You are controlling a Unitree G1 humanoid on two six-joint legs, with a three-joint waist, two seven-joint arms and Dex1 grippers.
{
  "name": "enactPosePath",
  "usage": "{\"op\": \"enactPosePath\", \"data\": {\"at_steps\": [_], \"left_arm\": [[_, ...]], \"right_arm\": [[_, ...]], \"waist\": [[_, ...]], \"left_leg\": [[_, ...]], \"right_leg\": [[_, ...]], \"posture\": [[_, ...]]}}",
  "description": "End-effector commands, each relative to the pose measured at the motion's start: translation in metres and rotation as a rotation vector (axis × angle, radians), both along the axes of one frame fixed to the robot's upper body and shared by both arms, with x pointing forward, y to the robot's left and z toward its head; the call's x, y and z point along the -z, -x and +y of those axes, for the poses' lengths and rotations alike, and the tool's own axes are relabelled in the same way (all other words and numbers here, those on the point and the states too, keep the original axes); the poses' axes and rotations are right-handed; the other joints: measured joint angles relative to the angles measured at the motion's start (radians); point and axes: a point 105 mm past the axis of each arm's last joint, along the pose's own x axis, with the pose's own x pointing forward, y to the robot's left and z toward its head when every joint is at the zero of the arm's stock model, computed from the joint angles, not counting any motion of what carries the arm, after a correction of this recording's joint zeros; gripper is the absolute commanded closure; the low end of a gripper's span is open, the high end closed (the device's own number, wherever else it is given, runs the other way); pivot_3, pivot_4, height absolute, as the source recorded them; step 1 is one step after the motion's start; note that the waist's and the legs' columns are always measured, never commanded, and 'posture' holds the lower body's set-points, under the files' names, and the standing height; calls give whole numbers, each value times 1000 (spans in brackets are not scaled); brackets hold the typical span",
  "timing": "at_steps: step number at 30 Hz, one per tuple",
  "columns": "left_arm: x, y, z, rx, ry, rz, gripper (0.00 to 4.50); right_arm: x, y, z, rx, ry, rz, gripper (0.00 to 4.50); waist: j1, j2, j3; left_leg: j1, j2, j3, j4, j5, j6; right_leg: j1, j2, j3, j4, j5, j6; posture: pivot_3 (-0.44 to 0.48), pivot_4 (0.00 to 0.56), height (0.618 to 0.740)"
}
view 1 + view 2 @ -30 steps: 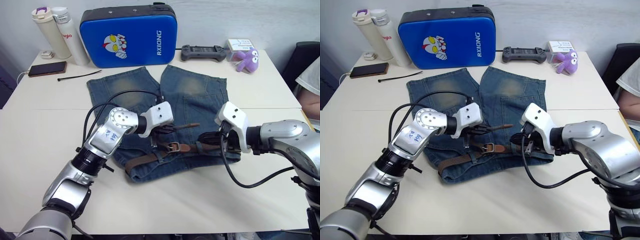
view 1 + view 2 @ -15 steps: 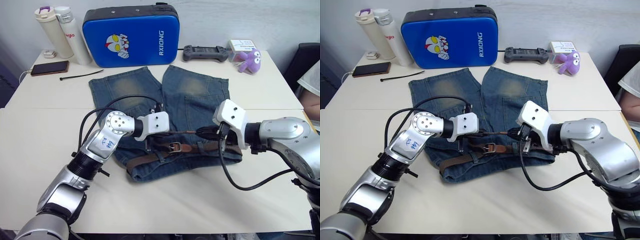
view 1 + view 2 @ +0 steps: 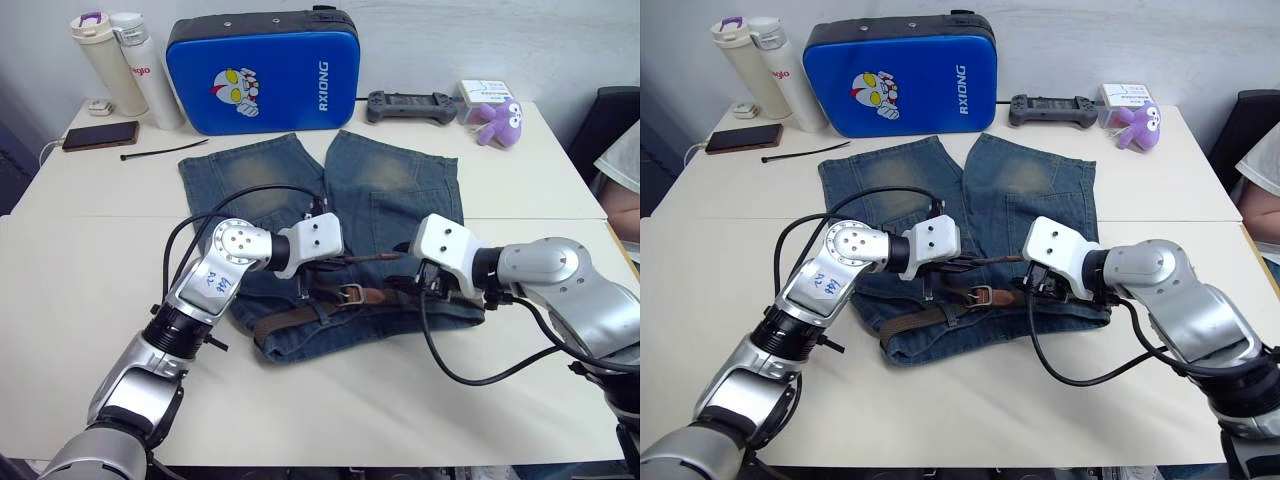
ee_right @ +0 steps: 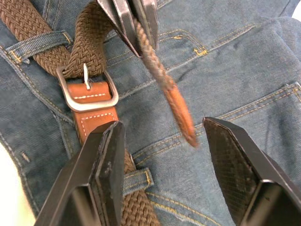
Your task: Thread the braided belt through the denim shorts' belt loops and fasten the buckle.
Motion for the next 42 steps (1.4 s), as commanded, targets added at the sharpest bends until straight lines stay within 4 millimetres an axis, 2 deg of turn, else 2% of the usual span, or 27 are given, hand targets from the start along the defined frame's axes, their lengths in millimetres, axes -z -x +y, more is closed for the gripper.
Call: {"op": "enactPosePath", "data": {"at_steps": [1, 4, 7, 11, 17, 24, 28, 34, 37, 39, 40, 42], "left_arm": [[-20, 5, -7, 34, 36, -56, 4500], [-23, 5, -7, 32, 44, -53, 4500], [-21, 2, -5, 15, 41, -38, 4500], [-28, 3, -7, 0, 103, 20, 2986], [-24, -1, -19, 2, 40, -6, 338], [-24, -7, -32, 15, 26, -14, 338], [-23, -11, -32, 8, 24, -10, 1593], [-23, -11, -29, 12, 33, 7, 4341], [-24, -11, -31, 15, 48, 10, 4452], [-26, -12, -31, 12, 59, 12, 4500], [-26, -13, -30, 9, 62, 14, 4500], [-25, -16, -26, -9, 61, 13, 4500]], "right_arm": [[-3, -6, -3, 22, -11, -48, 2939], [-3, -9, -4, 29, -36, -59, 4379], [-4, -10, -4, 25, -48, -73, 4451], [-6, -11, -4, 18, -45, -90, 4500], [-9, -11, 0, -9, -15, -104, 4500], [-10, -11, 3, -14, -15, -101, 4500], [-11, -10, 3, -7, -12, -101, 4500], [-10, -9, 1, 3, -5, -100, 4500], [-11, -8, 1, 11, -28, -89, 4500], [-16, -7, -3, 24, -39, -100, 3561], [-18, -6, -5, 27, -40, -103, 3364], [-20, -2, -11, 32, -23, -109, 2442]], "waist": [[0, 0, 0], [0, 0, 0], [0, 0, 0], [0, 0, 0], [0, 0, 0], [-1, 0, 0], [-1, 0, 0], [0, 0, 0], [0, 0, 0], [0, 0, 0], [0, 0, 0], [0, 0, 0]], "left_leg": [[0, 0, 0, 0, 0, 0], [0, 0, 0, 0, 0, 0], [0, 0, 0, 1, 0, 0], [0, 0, 0, 2, 0, 0], [0, 0, 0, 2, 0, 0], [0, 0, 0, 2, 0, 0], [0, 0, 0, 2, 0, 0], [0, 0, 0, 2, 0, 0], [0, 0, 0, 3, 0, 0], [0, 0, 0, 3, 0, 0], [-1, 0, 0, 3, 0, 0], [-1, 0, 0, 3, 0, 0]], "right_leg": [[0, 0, 0, 0, 0, 0], [0, 0, 0, 1, 0, 0], [0, 0, 0, 2, 0, 0], [0, 0, 0, 5, 0, 0], [0, 0, 0, 6, 0, 0], [0, 0, 0, 7, 0, 0], [0, 0, 0, 7, 0, 0], [-1, 0, 0, 7, 0, 0], [-1, 0, 0, 7, 0, 0], [-1, 0, 0, 7, 0, 0], [-1, 0, 0, 8, 0, 0], [-1, 0, 0, 8, 0, 0]], "posture": [[0, 150, 740], [0, 150, 740], [0, 150, 740], [0, 150, 740], [0, 150, 740], [0, 150, 740], [0, 150, 740], [0, 150, 740], [0, 150, 740], [0, 150, 740], [0, 150, 740], [0, 150, 740]]}}
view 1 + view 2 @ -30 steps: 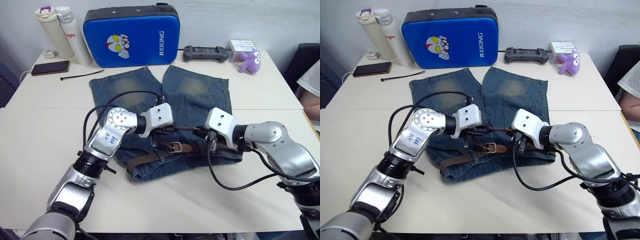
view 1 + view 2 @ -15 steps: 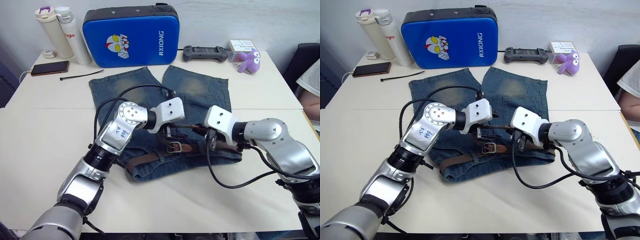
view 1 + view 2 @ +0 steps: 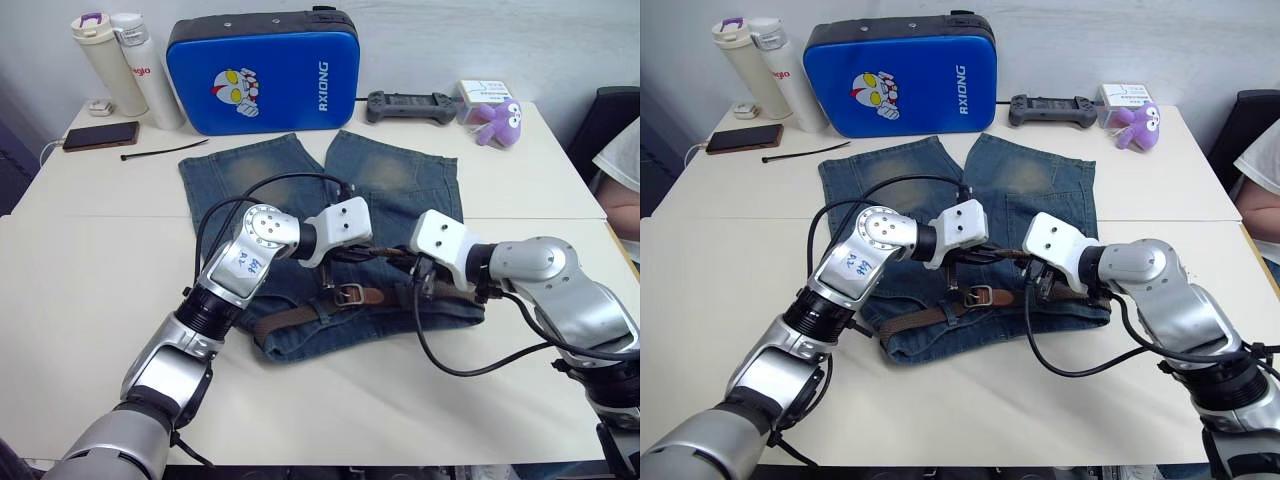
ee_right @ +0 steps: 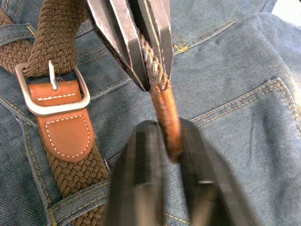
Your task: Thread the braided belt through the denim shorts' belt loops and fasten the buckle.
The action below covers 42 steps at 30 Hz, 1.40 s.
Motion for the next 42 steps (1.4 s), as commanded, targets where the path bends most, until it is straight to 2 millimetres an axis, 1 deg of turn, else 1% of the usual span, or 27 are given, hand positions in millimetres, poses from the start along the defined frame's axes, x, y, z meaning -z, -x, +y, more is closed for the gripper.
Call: {"op": "enactPosePath", "data": {"at_steps": [1, 2, 3, 4, 5, 7, 10, 14, 18, 23, 25, 27, 29, 30, 31, 33, 36, 37, 39, 42], "left_arm": [[-15, -9, 8, -32, 29, -53, 4500], [-14, -12, 11, -46, 23, -59, 4500], [-14, -15, 13, -54, 19, -64, 4500], [-14, -18, 16, -66, 14, -73, 4500], [-15, -21, 18, -72, 9, -80, 4500], [-15, -24, 21, -67, -2, -92, 4500], [-15, -30, 24, -59, -24, -106, 4500], [-21, -37, 24, -56, -39, -133, 4500], [-20, -35, 22, -38, -44, -135, 4500], [-22, -36, 26, -42, -47, -138, 4500], [-22, -38, 29, -48, -55, -144, 4500], [-22, -38, 33, -50, -61, -147, 4500], [-22, -37, 37, -38, -66, -149, 4500], [-21, -35, 38, -26, -70, -151, 4500], [-20, -33, 41, -8, -82, -164, 4500], [-18, -29, 46, 23, -109, -192, 4500], [-18, -26, 49, 63, -128, -222, 4500], [-18, -26, 50, 70, -131, -226, 4500], [-14, -26, 57, 63, -169, -197, 4500], [-14, -26, 58, 71, -174, -193, 4500]], "right_arm": [[-15, 11, -10, -4, 14, -43, 1936], [-13, 16, -13, -7, 25, -27, 1427], [-12, 19, -15, -10, 32, -16, 1086], [-6, 24, -15, -21, 43, -2, 423], [2, 30, -12, -42, 61, 12, 76], [12, 38, -8, -60, 83, 25, 28], [27, 42, 3, -76, 109, 15, 28], [36, 35, 11, -63, 138, -40, 28], [41, 28, 16, -62, 159, -87, 28], [48, 19, 19, -68, 220, -177, 28], [48, 16, 21, -56, 191, -186, 28], [45, 16, 24, -53, 156, -199, 520], [41, 14, 25, -45, 134, -216, 1315], [39, 14, 25, -42, 123, -226, 1629], [35, 14, 27, -33, 82, -218, 2218], [32, 15, 28, -21, 36, -201, 3030], [29, 15, 28, 16, -44, -160, 4422], [28, 15, 28, 23, -53, -153, 4422], [26, 11, 23, 84, -87, -137, 4422], [26, 11, 27, 102, -98, -136, 4422]], "waist": [[2, 0, 0], [2, 0, 0], [2, 0, 0], [3, 0, 0], [2, 0, 0], [2, 0, 0], [-1, 0, 0], [0, 0, 0], [-1, 0, 0], [-1, 0, 0], [-2, 0, 0], [-2, 0, 0], [-4, 0, 0], [-6, 0, 0], [-6, 0, 0], [-10, 0, 0], [-10, 0, 0], [-10, 0, 0], [-10, 0, 0], [-11, 0, 0]], "left_leg": [[0, 0, 0, 0, 0, 0], [0, 0, 0, 0, 0, 0], [0, 0, 0, 0, 0, 0], [0, 0, 0, 0, 0, 0], [0, 0, 0, 0, 0, 0], [0, 0, 0, 0, 0, 0], [0, 0, 1, 1, 0, 0], [0, 0, 0, 2, 0, 0], [0, 0, 1, 2, 0, 0], [0, 0, 0, 2, 0, -1], [0, 0, 0, 2, 0, -1], [0, 0, 0, 3, 1, -1], [0, 0, 0, 3, 1, -1], [0, 0, 0, 2, 1, -1], [0, 0, 0, 3, 1, -1], [0, 0, 0, 2, 1, -1], [0, 0, 0, 2, 1, -2], [0, 0, 0, 2, 1, -2], [0, 0, 0, 2, 1, -2], [0, 0, 0, 2, 1, -2]], "right_leg": [[0, 0, 0, 0, 0, 0], [0, 0, 0, 0, 0, 0], [0, 0, 0, 0, 0, 0], [0, 0, 0, 0, 0, 0], [0, 0, 0, 0, 0, 0], [0, 1, 0, 0, 0, 0], [0, 1, 0, 1, 0, 0], [0, 0, 0, 1, 0, 0], [-1, 0, 1, 3, 0, 0], [-1, 0, 1, 3, 0, 0], [-1, 0, 1, 3, 0, 0], [-1, 0, 1, 3, 0, 0], [-1, 0, 1, 4, 0, 0], [-1, 0, 1, 4, 0, 0], [-1, 0, 1, 4, 0, 0], [-1, 0, 0, 4, 0, 0], [-1, 0, 0, 5, 0, 0], [-1, 0, 0, 5, 0, 0], [-1, 0, 0, 5, 0, 0], [-1, 0, 0, 5, 0, 0]], "posture": [[0, 150, 740], [0, 150, 740], [0, 150, 740], [0, 150, 740], [0, 150, 740], [0, 150, 740], [0, 150, 740], [0, 150, 740], [0, 150, 740], [0, 150, 740], [0, 150, 740], [0, 150, 740], [0, 150, 740], [0, 150, 740], [0, 150, 740], [0, 150, 740], [0, 150, 740], [0, 150, 740], [0, 150, 740], [0, 150, 740]]}}
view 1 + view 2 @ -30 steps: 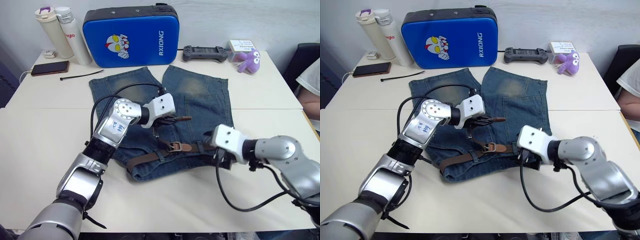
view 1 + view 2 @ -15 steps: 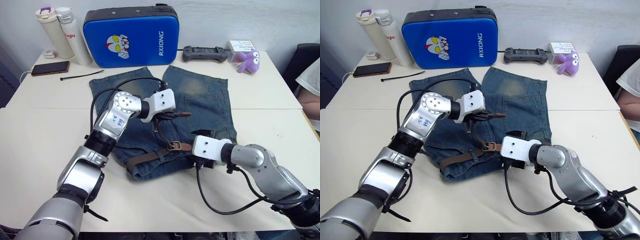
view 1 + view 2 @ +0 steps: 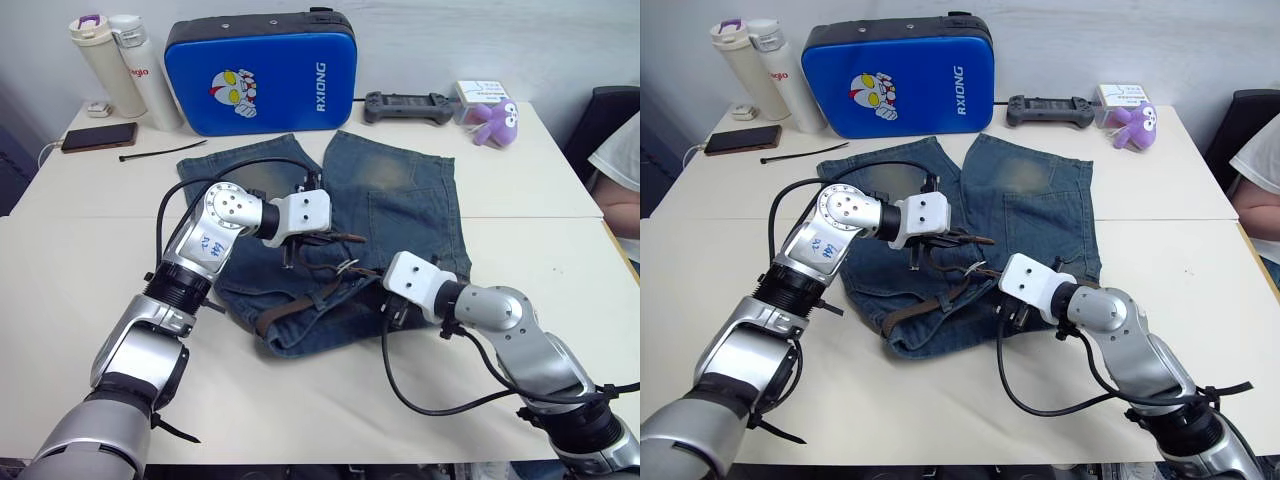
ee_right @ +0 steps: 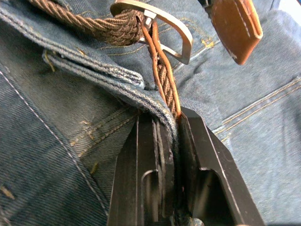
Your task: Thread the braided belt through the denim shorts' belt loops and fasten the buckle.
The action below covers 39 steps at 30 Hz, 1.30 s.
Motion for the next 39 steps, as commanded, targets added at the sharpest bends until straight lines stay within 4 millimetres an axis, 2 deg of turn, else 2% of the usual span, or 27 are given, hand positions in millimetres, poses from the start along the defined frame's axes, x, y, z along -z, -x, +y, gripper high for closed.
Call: {"op": "enactPosePath", "data": {"at_steps": [1, 13, 25, 39], "left_arm": [[-8, 2, 1, 23, -4, -25, 4500], [6, 20, -2, 113, -78, 50, 4500], [4, 20, 13, 52, -109, 96, 4500], [5, 30, -19, 120, -85, 106, 4500]], "right_arm": [[-16, 2, 2, 36, -33, -57, 4422], [-12, 4, 3, 60, -27, -40, 4422], [-11, -3, -5, 101, -16, -33, 4422], [-16, 3, 11, 14, 10, -56, 4422]], "waist": [[-1, 0, 0], [-12, 0, 0], [-12, 0, 0], [-12, 0, 0]], "left_leg": [[0, 0, 0, 0, 0, 0], [0, 0, 0, 0, 0, 0], [0, 0, 0, 0, 0, 0], [0, 0, 0, 0, 0, 0]], "right_leg": [[0, 0, 0, 0, 0, 0], [0, 0, 0, 1, 0, 0], [0, 0, 0, 1, 0, 0], [0, 0, 0, 1, 0, 0]], "posture": [[0, 150, 740], [0, 150, 740], [0, 150, 740], [0, 150, 740]]}}
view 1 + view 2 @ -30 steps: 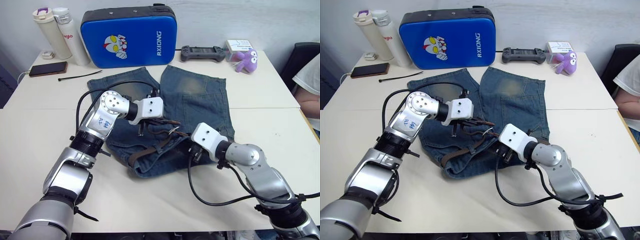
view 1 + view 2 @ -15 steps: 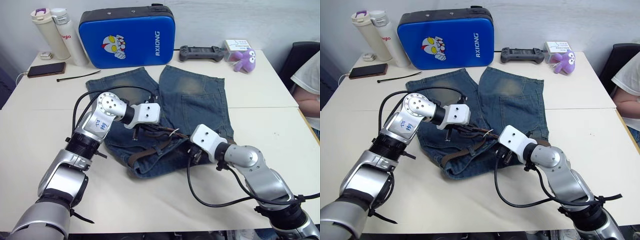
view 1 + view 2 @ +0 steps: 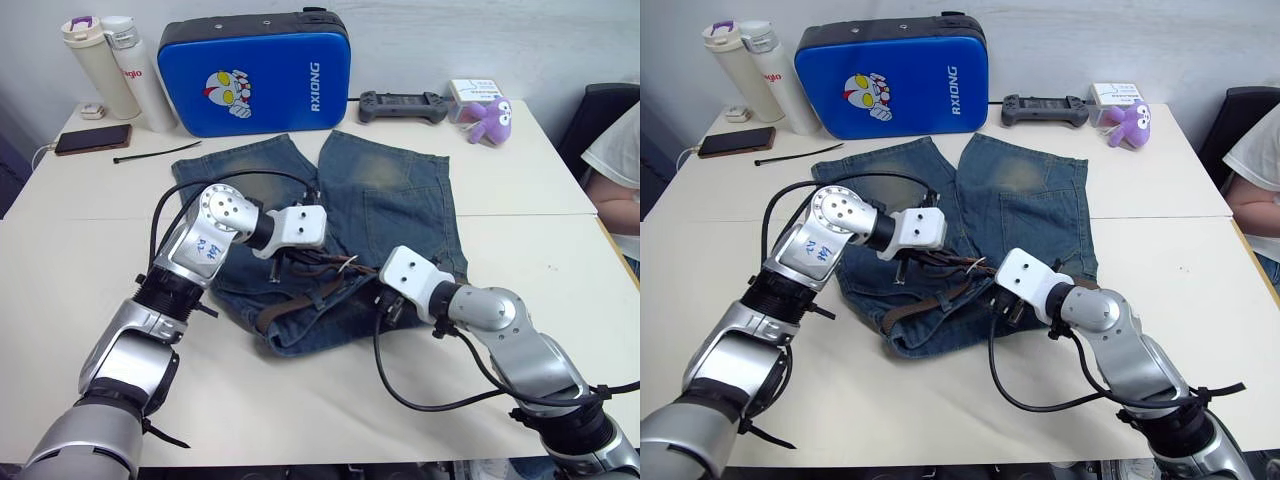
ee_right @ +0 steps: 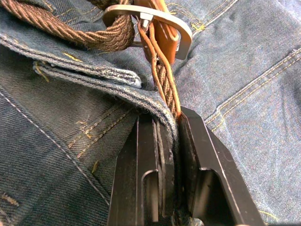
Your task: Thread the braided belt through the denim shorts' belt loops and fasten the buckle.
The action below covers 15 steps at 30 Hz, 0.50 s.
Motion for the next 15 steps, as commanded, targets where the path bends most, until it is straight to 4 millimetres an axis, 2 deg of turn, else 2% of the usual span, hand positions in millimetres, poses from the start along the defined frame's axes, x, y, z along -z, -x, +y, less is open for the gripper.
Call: {"op": "enactPosePath", "data": {"at_steps": [1, 15], "left_arm": [[-6, 10, -21, 63, 23, -17, 4500], [8, 23, -56, 7, 20, 111, 4500]], "right_arm": [[-17, 3, 8, -43, 1, -75, 4422], [-14, 10, 16, -108, 5, -56, 4422]], "waist": [[0, 0, 0], [0, 0, 0]], "left_leg": [[0, 0, 0, 0, 0, 0], [0, 0, 0, 0, 0, 0]], "right_leg": [[0, 0, 0, 0, 0, 0], [0, 0, 0, 1, 0, 0]], "posture": [[0, 150, 740], [0, 150, 740]]}}
